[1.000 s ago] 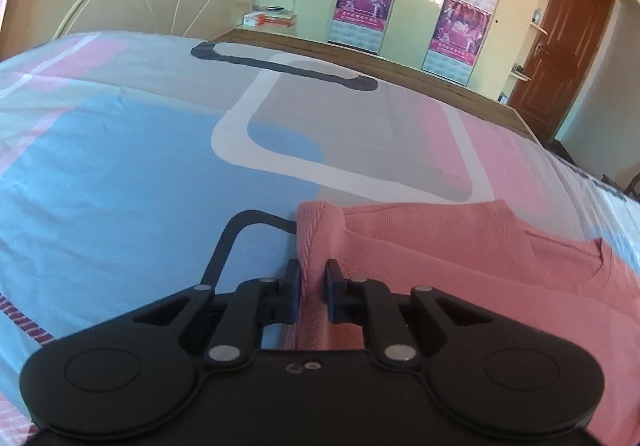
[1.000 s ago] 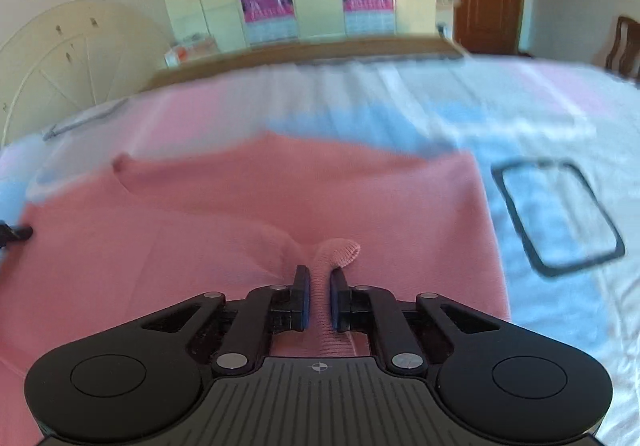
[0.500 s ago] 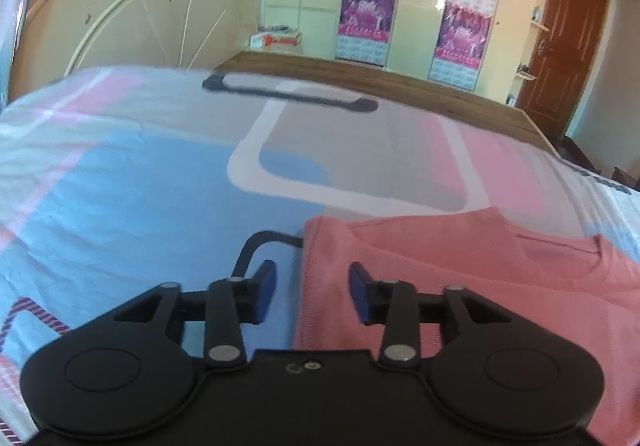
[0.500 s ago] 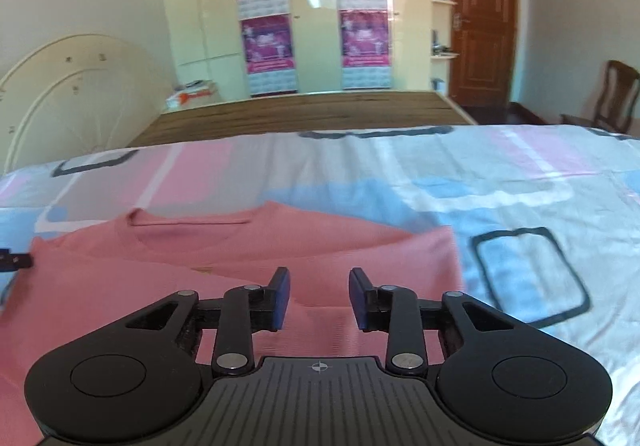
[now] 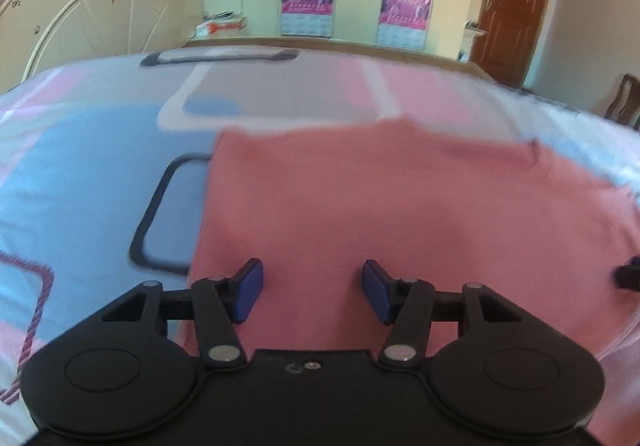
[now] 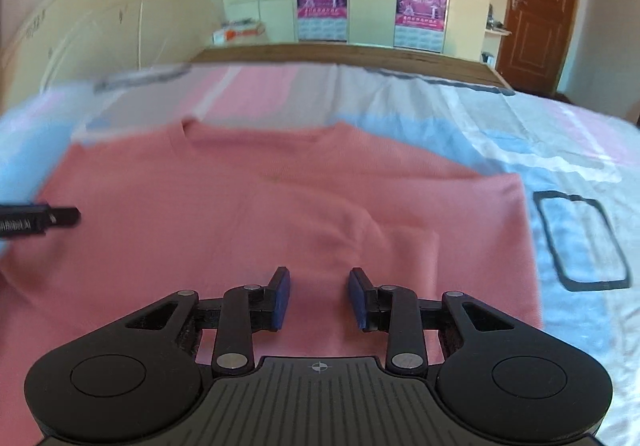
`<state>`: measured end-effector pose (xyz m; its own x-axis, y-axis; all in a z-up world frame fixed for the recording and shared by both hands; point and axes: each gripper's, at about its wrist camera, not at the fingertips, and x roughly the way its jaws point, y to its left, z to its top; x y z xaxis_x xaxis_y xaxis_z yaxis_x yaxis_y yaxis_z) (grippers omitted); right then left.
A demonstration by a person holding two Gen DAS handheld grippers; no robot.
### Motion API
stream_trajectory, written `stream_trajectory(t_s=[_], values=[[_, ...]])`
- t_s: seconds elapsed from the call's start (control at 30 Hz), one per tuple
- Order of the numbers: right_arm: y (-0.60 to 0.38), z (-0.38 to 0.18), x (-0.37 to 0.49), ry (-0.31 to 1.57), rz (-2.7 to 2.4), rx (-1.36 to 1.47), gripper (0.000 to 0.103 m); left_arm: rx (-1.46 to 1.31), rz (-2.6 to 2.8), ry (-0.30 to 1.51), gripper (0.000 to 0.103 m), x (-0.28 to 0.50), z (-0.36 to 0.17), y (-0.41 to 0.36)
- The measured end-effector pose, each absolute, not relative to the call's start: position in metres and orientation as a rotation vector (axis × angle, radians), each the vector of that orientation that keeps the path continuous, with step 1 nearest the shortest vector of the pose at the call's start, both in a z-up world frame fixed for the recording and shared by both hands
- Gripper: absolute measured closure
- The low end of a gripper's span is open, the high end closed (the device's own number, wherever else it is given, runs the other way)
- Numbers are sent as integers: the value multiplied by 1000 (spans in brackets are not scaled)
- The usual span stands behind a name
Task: Fold small clothes
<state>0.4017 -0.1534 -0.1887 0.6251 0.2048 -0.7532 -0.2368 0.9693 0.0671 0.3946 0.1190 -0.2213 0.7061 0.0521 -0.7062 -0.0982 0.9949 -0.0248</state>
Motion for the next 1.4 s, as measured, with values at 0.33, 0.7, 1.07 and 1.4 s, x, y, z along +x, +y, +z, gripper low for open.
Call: stream_trajectory(t_s=[0.33, 0.7, 1.07, 1.4], values=[[-173, -180, 379, 834, 227, 18, 62, -79, 96, 777, 53, 370, -197, 126], [-118, -173, 328, 872, 463, -3, 63, -88, -72, 876, 53, 306, -207, 61], [-171, -193, 297, 921, 362, -58, 63, -32, 45, 884, 52, 257, -213, 77], [-134, -191, 235, 863, 510, -199, 63, -6, -6, 898, 47, 206, -213, 46]])
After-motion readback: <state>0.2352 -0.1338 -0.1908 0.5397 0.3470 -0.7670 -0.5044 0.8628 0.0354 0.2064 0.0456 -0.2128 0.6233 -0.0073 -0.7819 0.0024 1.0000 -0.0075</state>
